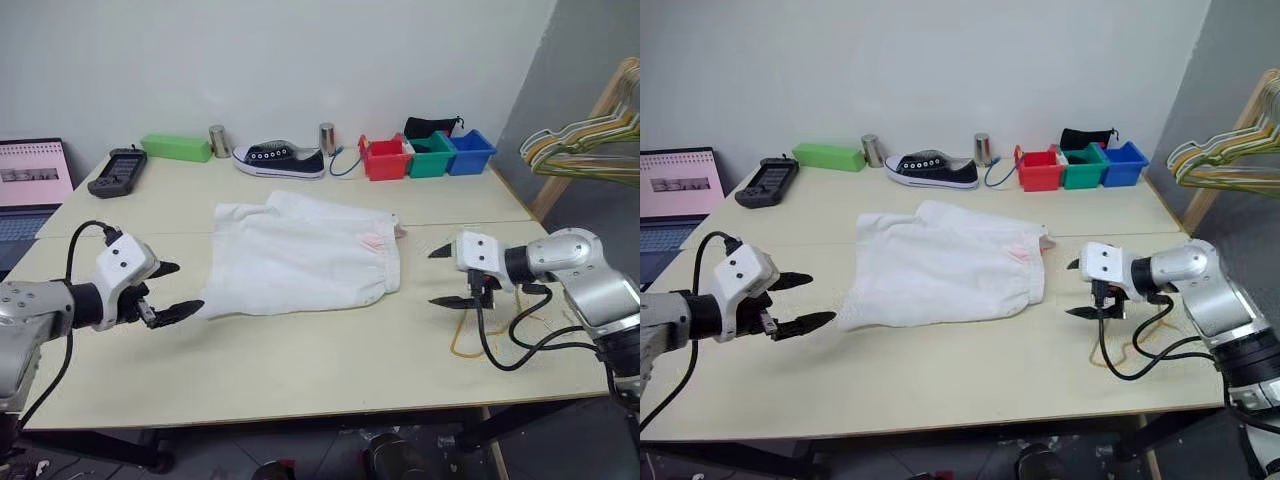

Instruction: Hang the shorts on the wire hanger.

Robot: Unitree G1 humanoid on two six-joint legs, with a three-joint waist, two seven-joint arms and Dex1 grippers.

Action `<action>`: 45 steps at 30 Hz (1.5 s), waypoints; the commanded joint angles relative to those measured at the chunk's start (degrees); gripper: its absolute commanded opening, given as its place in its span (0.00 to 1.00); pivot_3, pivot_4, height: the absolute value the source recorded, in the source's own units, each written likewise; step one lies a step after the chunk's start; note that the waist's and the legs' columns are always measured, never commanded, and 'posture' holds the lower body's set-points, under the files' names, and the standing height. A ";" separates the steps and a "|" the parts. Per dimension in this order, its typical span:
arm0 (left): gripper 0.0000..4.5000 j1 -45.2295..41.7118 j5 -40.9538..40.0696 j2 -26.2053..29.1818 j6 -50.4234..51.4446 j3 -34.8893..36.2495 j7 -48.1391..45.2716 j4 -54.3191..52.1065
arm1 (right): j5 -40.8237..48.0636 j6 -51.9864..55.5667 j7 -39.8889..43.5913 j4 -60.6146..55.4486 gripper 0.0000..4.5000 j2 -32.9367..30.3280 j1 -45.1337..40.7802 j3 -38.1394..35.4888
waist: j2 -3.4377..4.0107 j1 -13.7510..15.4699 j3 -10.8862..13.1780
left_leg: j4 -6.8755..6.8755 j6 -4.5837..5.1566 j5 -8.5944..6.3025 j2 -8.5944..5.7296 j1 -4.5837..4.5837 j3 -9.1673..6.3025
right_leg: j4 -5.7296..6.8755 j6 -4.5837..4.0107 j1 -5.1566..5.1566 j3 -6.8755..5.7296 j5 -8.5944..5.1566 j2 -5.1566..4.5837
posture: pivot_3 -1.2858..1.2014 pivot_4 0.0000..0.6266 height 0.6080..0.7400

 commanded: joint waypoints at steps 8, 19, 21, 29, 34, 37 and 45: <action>0.99 -1.81 -0.13 0.65 -1.35 2.01 0.02 0.35 | -0.54 -0.71 0.64 -0.38 1.00 1.19 -1.41 -1.31 | 0.00 -0.07 0.00 | 0.00 0.00 0.00 0.00 0.02 0.00 | 0.01 0.01 0.03 0.01 0.00 0.00 | 0.47 0.02 1.00; 0.99 0.11 -0.65 -0.07 -1.68 1.44 -1.04 -1.41 | -2.08 -1.56 -0.27 0.51 1.00 3.39 -1.55 0.13 | 0.00 0.00 0.00 | 0.00 0.00 0.00 0.00 0.04 0.00 | 0.02 0.01 0.03 0.01 0.00 0.00 | 0.47 0.03 1.00; 0.99 0.48 0.09 -0.66 -2.64 -0.07 -1.24 -1.72 | -3.11 -2.30 -1.13 1.20 1.00 4.67 -1.61 0.86 | 0.00 0.07 0.00 | 0.00 0.00 0.00 0.00 0.04 0.00 | 0.03 0.01 0.04 0.01 0.00 0.00 | 0.47 0.02 1.00; 0.99 -4.00 8.47 -4.44 -14.38 -10.65 -1.48 8.05 | -10.18 -11.41 -4.70 11.48 1.00 12.31 -5.97 6.15 | 0.04 0.04 -0.07 | 0.02 0.01 0.01 0.00 0.13 0.00 | 0.04 0.02 0.12 0.02 0.04 0.03 | 0.46 0.01 1.00; 0.99 -10.99 14.54 -8.51 -25.25 -15.61 0.96 22.14 | -14.50 -17.39 -7.84 19.70 1.00 17.28 -9.12 9.03 | 0.06 -0.28 -0.15 | 0.06 0.03 0.03 -0.01 0.15 -0.04 | 0.09 -0.05 0.15 0.01 0.11 0.05 | 0.46 0.00 1.00; 0.99 -14.61 16.96 -10.65 -29.32 -17.69 1.37 29.23 | -18.28 -21.51 -10.89 25.47 1.00 19.04 -10.88 10.95 | 0.03 -0.37 -0.31 | 0.09 0.03 0.03 -0.03 0.15 -0.07 | 0.07 -0.19 0.22 0.00 0.20 0.04 | 0.46 0.00 1.00; 0.99 -21.81 20.60 -13.95 -33.33 -21.51 0.33 42.37 | -22.04 -25.02 -13.33 37.44 1.00 22.81 -15.20 12.06 | 0.08 -0.64 -0.60 | 0.09 0.04 0.04 -0.05 0.44 -0.12 | 0.09 -0.19 0.53 -0.02 0.20 0.04 | 0.46 0.00 1.00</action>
